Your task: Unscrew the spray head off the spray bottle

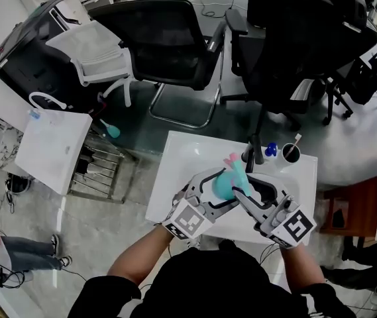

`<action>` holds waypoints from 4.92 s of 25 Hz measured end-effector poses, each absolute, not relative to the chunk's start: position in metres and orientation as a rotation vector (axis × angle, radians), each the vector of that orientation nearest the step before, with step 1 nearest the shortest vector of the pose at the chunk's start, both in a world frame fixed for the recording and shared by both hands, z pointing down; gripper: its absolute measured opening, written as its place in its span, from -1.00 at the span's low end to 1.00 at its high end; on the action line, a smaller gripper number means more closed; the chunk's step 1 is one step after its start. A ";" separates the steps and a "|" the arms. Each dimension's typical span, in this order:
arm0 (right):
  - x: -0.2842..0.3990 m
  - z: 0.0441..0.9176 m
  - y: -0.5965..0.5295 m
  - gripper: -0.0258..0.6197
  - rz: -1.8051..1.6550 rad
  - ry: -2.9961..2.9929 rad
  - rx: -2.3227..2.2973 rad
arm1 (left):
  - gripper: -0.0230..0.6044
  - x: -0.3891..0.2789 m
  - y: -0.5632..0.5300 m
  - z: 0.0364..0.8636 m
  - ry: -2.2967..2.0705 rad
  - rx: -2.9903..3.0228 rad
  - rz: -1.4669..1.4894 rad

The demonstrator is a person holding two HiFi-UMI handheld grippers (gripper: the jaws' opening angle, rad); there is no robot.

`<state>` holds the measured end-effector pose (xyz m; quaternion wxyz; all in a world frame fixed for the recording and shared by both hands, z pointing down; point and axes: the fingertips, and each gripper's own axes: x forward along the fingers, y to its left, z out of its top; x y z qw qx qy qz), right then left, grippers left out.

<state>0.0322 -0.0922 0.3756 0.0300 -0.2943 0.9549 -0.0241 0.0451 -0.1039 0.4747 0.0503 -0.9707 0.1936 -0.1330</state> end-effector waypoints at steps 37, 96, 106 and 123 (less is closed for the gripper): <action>0.052 0.395 -0.121 -0.36 -0.179 2.730 -1.299 | 0.29 0.045 -0.125 0.505 0.881 -2.901 -0.648; 0.032 0.372 -0.111 -0.33 -0.027 2.825 -1.290 | 0.29 0.034 -0.122 0.479 0.878 -2.855 -0.626; 0.036 0.366 -0.108 -0.49 -0.010 2.753 -1.352 | 0.29 0.041 -0.113 0.480 0.861 -2.874 -0.629; 0.026 0.351 -0.059 -0.50 0.015 3.022 -0.597 | 0.29 0.050 -0.064 0.451 0.197 -2.997 -0.445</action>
